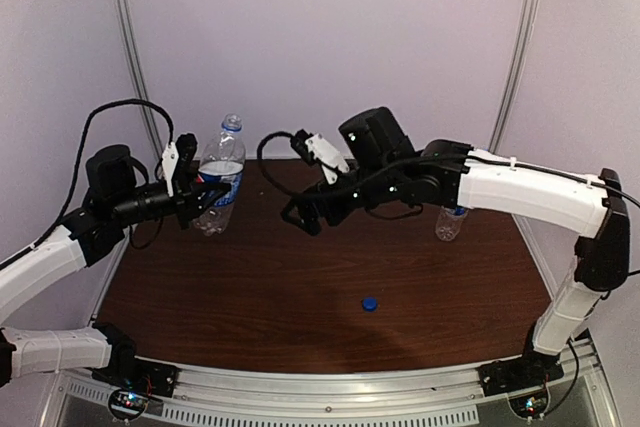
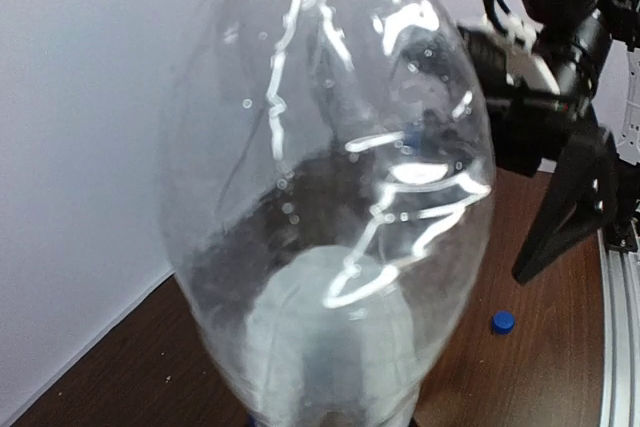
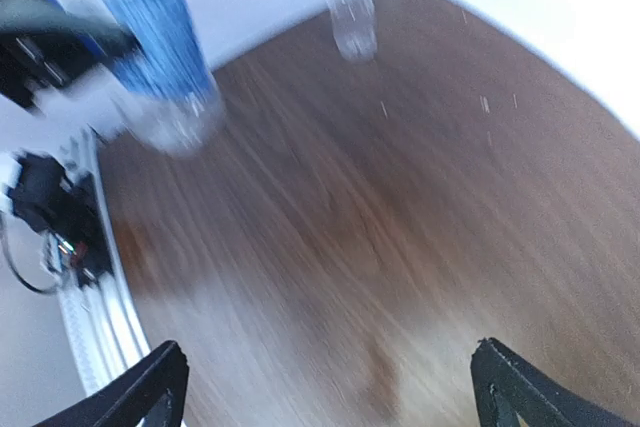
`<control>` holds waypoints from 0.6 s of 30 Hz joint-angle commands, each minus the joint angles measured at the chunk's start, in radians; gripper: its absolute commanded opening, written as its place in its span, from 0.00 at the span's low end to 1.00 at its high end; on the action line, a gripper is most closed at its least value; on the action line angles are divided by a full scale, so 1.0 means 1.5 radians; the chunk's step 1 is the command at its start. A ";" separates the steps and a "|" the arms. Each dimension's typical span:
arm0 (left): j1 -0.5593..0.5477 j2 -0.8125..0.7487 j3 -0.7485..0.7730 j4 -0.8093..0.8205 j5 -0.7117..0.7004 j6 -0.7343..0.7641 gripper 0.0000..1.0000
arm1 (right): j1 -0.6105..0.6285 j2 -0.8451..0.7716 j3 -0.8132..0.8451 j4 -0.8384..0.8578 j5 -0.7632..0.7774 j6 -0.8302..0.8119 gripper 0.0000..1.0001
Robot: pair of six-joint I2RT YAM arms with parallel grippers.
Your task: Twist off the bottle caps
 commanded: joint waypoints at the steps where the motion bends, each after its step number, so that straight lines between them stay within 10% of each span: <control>1: -0.005 -0.003 -0.007 0.049 0.083 0.027 0.16 | -0.002 -0.043 0.021 0.301 -0.104 -0.026 1.00; 6: -0.024 0.002 -0.004 0.050 0.098 0.032 0.16 | -0.003 -0.014 0.062 0.466 -0.108 0.003 1.00; 18: -0.035 0.012 -0.011 0.073 0.085 0.025 0.19 | 0.023 0.081 0.168 0.428 -0.167 -0.009 0.86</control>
